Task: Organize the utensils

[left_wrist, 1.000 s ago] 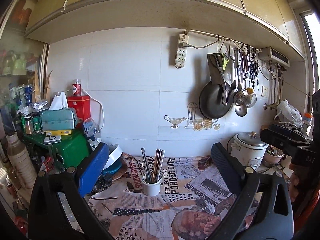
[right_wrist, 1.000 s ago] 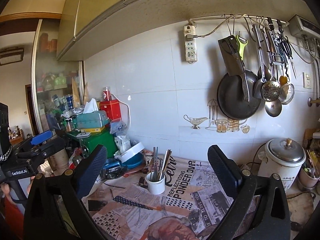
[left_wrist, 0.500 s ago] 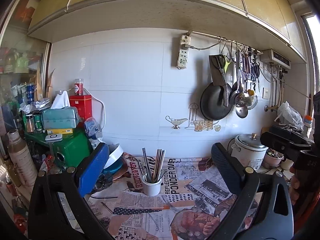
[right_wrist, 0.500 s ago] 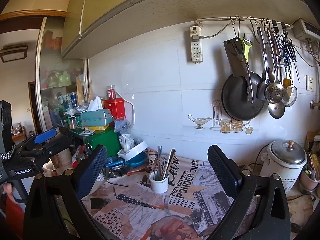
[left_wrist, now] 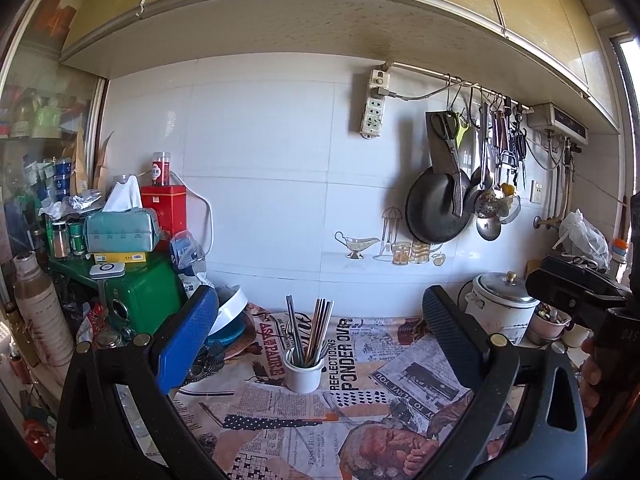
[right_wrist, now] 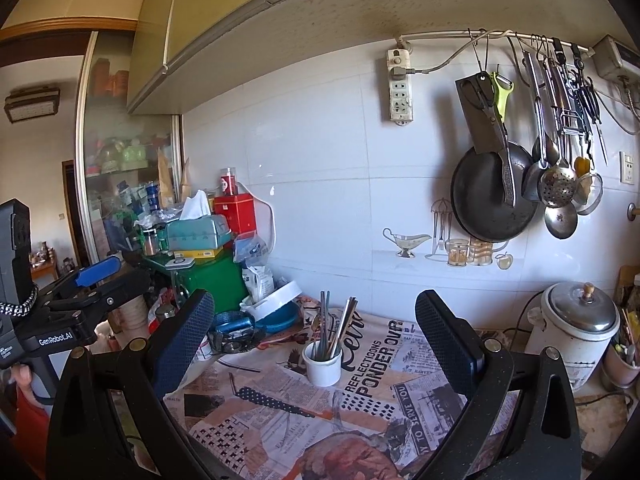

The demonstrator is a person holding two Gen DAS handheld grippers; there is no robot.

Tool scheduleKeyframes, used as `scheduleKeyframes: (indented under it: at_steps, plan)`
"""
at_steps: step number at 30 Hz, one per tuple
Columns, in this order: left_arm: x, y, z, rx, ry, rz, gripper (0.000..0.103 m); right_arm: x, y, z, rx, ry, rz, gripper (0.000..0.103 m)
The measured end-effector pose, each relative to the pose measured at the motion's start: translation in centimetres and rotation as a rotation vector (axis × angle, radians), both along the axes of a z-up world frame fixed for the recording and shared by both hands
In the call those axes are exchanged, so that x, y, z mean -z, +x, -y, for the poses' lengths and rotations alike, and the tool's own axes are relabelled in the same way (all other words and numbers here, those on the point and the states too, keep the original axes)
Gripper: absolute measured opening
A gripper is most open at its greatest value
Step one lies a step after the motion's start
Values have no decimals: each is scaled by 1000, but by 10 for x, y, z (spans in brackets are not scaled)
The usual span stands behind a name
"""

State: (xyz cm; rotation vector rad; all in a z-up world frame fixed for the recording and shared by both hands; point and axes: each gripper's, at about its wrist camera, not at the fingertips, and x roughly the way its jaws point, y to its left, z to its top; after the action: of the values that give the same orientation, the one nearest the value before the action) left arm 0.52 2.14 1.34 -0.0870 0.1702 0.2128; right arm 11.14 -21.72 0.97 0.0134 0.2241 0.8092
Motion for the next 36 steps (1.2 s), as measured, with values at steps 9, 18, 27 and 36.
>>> scheduleKeyframes:
  at_steps: [9,18,27,36]
  plan:
    - [0,3,0,15,-8,-1,102,0,-1,0,0,1,0,100]
    - [-2,2,3,35,2,7,102,-1,-3,2,8,7,-3,100]
    - [-2,2,6,63,11,1,102,-1,-4,2,14,13,-3,100]
    - [-3,3,7,71,11,2,102,0,-4,4,24,15,-11,100]
